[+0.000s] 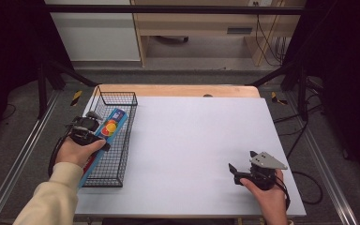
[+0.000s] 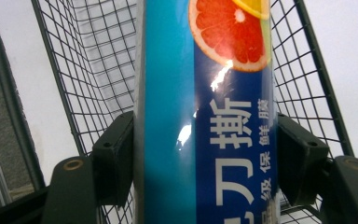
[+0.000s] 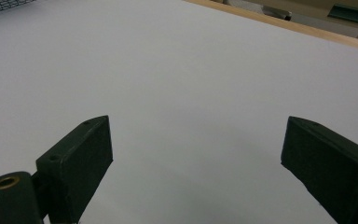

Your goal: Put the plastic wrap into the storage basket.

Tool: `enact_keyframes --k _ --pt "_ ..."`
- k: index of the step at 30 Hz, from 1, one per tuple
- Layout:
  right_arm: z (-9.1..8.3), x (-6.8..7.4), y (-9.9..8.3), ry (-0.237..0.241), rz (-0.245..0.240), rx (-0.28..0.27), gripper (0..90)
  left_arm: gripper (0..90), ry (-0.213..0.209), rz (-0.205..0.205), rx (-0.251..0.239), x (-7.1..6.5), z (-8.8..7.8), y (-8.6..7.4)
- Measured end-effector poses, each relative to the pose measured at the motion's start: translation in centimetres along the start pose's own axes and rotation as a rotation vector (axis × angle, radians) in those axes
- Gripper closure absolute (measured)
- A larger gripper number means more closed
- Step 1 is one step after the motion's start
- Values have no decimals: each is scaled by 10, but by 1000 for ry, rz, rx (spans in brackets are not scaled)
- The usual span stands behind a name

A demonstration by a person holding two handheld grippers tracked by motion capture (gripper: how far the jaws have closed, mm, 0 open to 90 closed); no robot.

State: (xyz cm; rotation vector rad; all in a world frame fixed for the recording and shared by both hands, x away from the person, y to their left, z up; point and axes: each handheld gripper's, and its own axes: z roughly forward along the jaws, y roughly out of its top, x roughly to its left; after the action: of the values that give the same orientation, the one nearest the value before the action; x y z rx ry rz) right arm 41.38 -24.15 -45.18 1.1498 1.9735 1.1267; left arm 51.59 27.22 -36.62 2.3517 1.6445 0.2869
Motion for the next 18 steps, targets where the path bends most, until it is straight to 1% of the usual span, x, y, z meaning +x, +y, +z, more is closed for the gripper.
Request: enact_keyframes --k 5,6,7,8,9,10,18 --pt "0 0 0 3 1 1 92 320 8 2 22 -1 4 2" --pt "0 1 0 5 -1 2 92 320 24 51 2 2 6 3" --pt "0 1 0 6 -1 3 92 320 64 58 13 3 5 3" --pt "0 1 0 4 2 6 92 320 54 44 22 2 5 3" --pt "1 0 0 5 -1 8 92 320 52 40 27 1 6 3" --pt "1 1 0 7 2 10 92 320 59 47 30 1 7 3" --pt "1 1 0 8 -2 9 93 320 66 52 62 0 12 5"
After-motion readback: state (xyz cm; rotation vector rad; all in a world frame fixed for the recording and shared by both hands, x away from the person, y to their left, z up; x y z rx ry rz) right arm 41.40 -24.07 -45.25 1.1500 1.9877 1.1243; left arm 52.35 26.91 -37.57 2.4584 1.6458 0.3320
